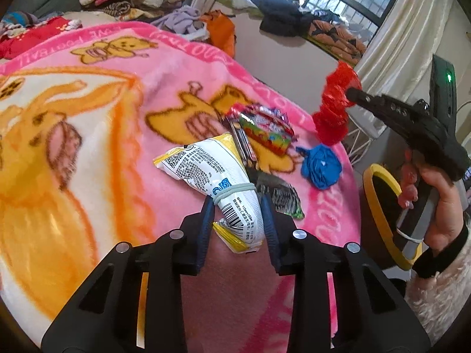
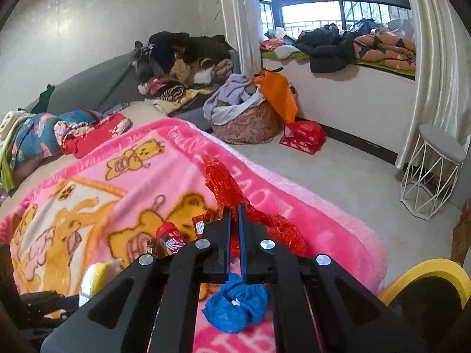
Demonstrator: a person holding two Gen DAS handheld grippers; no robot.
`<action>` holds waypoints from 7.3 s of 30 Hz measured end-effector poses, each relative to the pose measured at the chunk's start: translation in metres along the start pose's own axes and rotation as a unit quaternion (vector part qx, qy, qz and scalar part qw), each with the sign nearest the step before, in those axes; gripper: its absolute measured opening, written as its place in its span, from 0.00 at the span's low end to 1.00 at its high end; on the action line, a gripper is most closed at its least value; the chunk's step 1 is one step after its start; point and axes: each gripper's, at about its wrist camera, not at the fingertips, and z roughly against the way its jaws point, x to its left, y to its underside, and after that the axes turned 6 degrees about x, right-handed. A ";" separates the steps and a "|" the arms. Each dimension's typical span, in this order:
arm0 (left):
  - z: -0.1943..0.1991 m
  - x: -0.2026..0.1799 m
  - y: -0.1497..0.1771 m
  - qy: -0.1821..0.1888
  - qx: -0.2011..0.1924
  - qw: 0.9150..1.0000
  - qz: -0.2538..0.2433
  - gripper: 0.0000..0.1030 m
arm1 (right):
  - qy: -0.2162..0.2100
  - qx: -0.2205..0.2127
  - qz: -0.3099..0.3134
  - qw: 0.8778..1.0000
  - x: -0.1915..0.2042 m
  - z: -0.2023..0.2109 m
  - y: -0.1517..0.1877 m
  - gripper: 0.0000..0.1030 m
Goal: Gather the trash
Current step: 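Carry the chip bag and red plastic bag over the yellow-rimmed bin, then open both tools over the bin to drop the chip bag and red bag, then move both open tools back toward the remaining trash on the blanket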
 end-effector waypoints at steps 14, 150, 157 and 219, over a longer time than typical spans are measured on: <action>0.029 -0.010 -0.017 0.017 -0.047 0.999 -0.011 0.25 | -0.032 -0.038 -0.009 0.999 -0.002 0.055 0.010 0.05; -0.089 -0.280 0.025 0.147 0.068 0.943 -0.290 0.25 | 0.123 -0.056 -0.294 0.946 -0.218 0.169 0.153 0.05; -0.103 -0.282 0.021 0.154 0.076 0.941 -0.290 0.26 | 0.131 -0.050 -0.306 0.942 -0.223 0.169 0.157 0.05; -0.001 -0.118 -0.052 0.001 -0.088 0.991 -0.103 0.90 | 0.056 -0.015 -0.091 0.994 -0.054 0.122 0.099 0.66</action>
